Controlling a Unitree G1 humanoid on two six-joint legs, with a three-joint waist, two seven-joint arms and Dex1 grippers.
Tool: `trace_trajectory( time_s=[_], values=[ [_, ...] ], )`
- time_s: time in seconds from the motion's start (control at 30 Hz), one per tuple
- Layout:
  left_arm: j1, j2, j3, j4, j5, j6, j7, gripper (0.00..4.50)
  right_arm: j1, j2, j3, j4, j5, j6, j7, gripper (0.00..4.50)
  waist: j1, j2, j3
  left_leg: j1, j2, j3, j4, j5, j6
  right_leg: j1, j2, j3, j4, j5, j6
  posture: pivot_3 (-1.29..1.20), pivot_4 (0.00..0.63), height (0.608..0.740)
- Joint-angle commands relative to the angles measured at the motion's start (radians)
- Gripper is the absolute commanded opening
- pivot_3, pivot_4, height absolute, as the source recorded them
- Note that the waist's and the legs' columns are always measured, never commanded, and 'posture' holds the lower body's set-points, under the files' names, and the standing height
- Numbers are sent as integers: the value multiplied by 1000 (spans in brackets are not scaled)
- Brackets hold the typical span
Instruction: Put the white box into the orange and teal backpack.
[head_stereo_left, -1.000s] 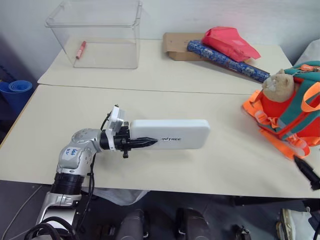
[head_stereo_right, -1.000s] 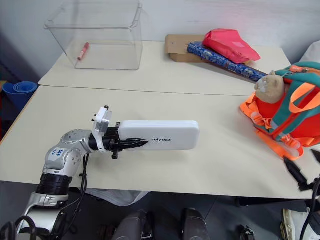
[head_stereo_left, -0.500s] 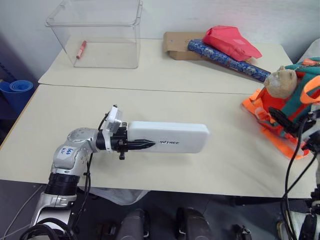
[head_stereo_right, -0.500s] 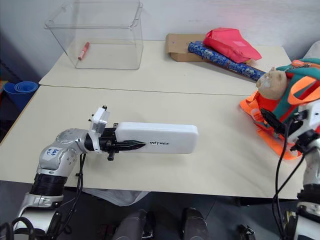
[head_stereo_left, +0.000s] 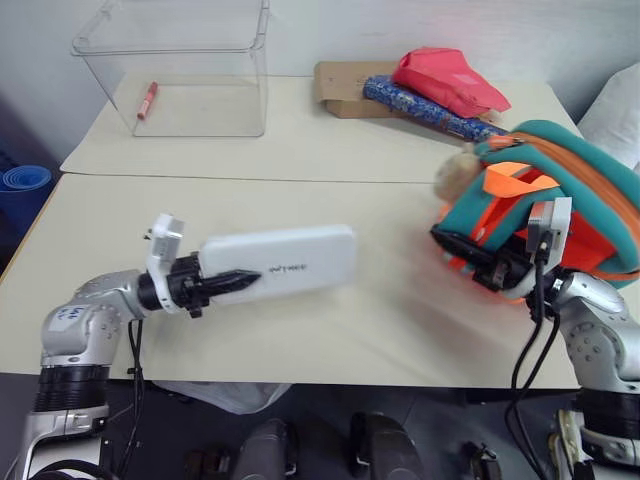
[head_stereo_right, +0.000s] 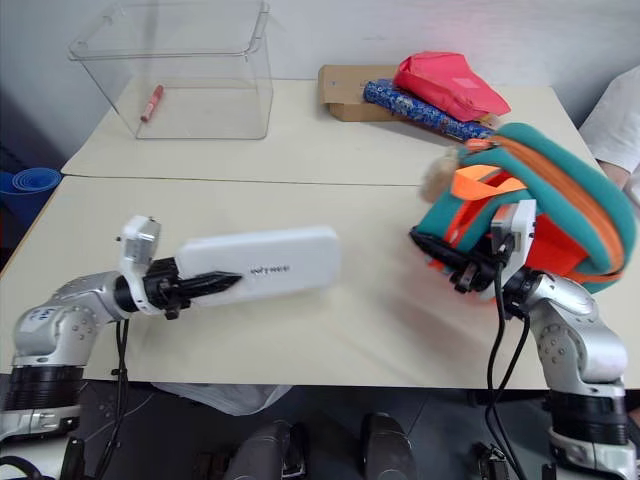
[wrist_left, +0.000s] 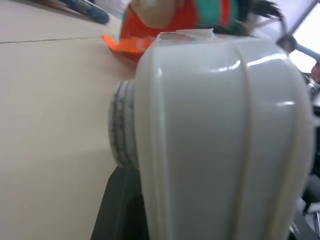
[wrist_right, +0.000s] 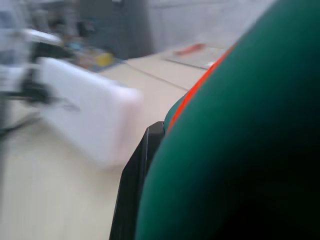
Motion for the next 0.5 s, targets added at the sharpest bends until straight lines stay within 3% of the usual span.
trace_trajectory(
  time_s=[0.03,0.17,0.27,0.37,0.5],
  values=[
    [-16,26,82,-23,-81,31,2,1241,76,-78,-39,-188,228,145,8,29,2,0,0,0,0,-1,0,0,0,0,0,0,0,0,0,0,150,740],
    [-39,31,154,-46,-143,58,34,1241,184,-212,-123,-252,410,265,12,29,21,-1,0,0,-1,-1,1,-2,2,1,-2,0,-4,0,0,0,150,740],
    [-50,45,178,-84,-192,98,57,1241,255,-296,-210,-230,447,321,36,29,25,-3,0,0,-1,-1,1,-3,2,1,-3,0,-5,0,0,0,150,740],
    [-71,25,140,-124,-178,73,73,1241,298,-346,-270,-168,401,333,93,29,31,-4,0,0,-1,-1,1,-4,2,2,-3,0,-5,0,0,0,150,740],
    [-164,-61,42,-125,-119,-8,94,1241,285,-344,-252,-115,330,307,126,29,51,-5,0,0,-2,0,2,-3,2,2,-2,0,-6,0,1,0,150,740]
  ],
)
